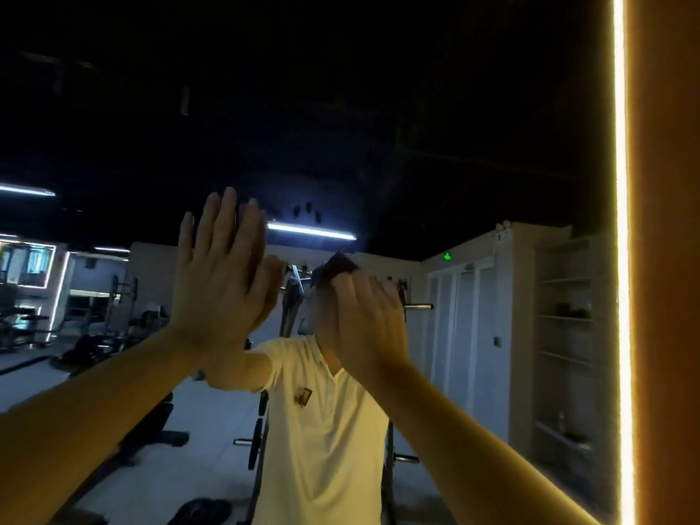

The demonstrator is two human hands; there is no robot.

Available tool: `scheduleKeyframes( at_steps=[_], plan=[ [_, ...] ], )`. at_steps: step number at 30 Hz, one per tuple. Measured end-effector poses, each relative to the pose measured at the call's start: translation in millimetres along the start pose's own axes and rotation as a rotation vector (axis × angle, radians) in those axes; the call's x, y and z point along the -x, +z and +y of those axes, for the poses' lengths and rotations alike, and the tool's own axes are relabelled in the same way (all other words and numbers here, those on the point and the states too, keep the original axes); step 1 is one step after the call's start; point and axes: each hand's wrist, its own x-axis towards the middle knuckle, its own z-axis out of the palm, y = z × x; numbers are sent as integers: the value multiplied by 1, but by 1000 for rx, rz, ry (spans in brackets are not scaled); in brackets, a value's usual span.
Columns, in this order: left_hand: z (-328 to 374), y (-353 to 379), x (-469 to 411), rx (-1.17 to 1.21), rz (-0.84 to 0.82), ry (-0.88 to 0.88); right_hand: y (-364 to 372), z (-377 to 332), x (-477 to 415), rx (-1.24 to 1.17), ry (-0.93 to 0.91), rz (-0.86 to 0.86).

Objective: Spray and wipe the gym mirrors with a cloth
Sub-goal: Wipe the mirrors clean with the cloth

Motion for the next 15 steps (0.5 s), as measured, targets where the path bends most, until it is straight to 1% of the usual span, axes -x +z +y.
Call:
scheduleKeyframes(
  at_steps=[2,3,4,7,8,9,10,12,15],
  plan=[
    [-6,8,-12,-10,-49,-45,-12,20,7,42,-168,-77],
    [-7,12,-12,-19,-69,-53,-21,35,6,66,-189,-68],
    [-8,15,-11,-26,-78,-57,-30,53,1,82,-136,-27],
    [-10,18,-10,-15,-69,-50,-60,112,-33,149,286,122],
    [-11,18,-10,-13,-66,-50,-67,126,-47,164,395,185],
    [-11,19,-10,-15,-61,-50,-70,134,-60,176,461,238],
    [-12,19,-10,-15,-53,-49,-68,133,-73,176,499,271],
    [-13,21,-10,-24,-45,-43,-52,115,-93,156,530,277],
    [-15,23,-10,-46,-42,-35,-20,69,-110,152,456,221]
  ],
)
